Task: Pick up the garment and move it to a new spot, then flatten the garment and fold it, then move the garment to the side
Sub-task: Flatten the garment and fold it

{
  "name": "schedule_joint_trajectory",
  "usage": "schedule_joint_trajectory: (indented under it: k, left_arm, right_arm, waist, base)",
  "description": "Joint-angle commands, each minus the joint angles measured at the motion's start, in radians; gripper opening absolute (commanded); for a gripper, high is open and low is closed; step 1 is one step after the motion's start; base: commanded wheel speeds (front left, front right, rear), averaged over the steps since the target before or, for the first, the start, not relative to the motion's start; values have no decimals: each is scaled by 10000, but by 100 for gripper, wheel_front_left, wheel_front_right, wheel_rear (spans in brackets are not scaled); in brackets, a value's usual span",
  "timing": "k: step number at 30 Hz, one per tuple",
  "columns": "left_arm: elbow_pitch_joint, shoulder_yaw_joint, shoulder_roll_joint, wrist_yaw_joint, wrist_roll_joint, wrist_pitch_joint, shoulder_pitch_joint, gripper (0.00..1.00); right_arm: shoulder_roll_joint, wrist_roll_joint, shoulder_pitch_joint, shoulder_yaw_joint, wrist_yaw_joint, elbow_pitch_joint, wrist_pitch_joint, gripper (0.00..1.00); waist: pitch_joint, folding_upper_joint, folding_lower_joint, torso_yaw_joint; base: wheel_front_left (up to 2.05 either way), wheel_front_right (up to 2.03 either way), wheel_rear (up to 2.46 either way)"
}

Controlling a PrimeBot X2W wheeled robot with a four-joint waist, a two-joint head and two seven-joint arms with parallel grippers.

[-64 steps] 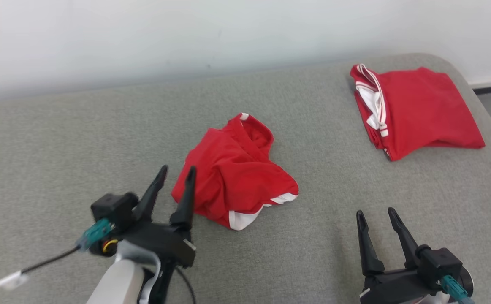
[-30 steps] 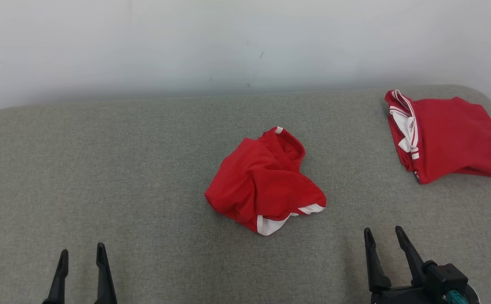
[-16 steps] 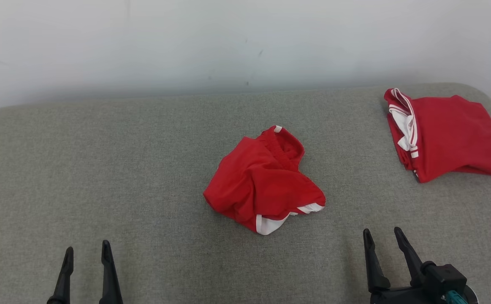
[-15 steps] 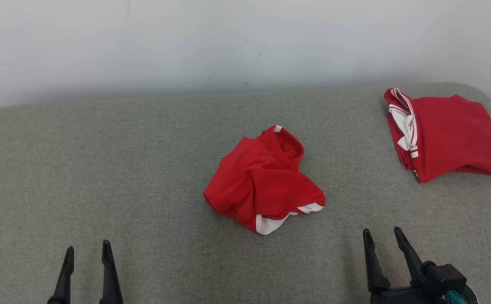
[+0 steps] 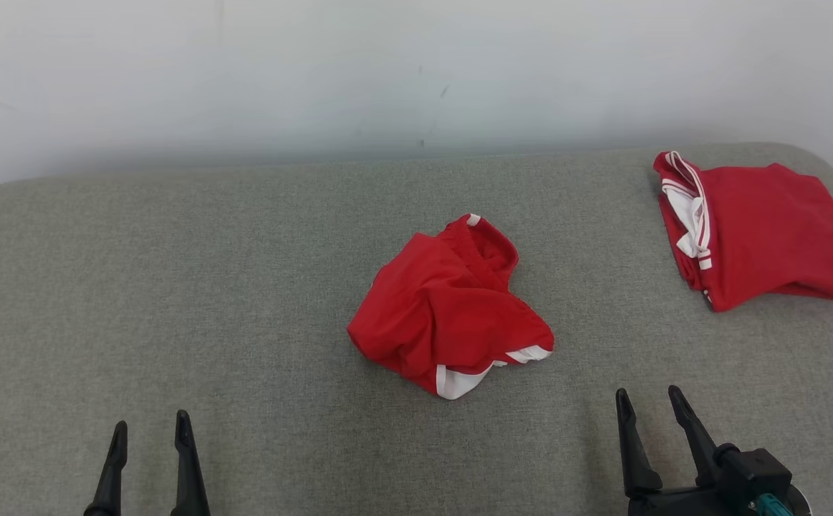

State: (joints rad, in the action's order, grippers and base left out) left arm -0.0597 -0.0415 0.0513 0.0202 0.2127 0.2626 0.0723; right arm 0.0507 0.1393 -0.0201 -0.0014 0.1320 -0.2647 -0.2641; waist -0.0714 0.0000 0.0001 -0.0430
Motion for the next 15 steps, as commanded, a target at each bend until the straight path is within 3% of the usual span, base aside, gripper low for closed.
schedule_joint_trajectory:
  k: [1, 15]
  left_arm:
    - [-31, -17, -16, -25, -106, 25, 9, 100]
    - [-220, -34, -17, -103, -601, 25, 175, 100]
  right_arm:
    - [-10, 63, 72, 5, -23, 33, -3, 100]
    - [-10, 90, 178, 50, -23, -19, -3, 100]
  waist:
    - [10, 0, -1, 11]
    - [117, 0, -1, 4]
  base:
    - [0, 0, 0]
    - [0, 0, 0]
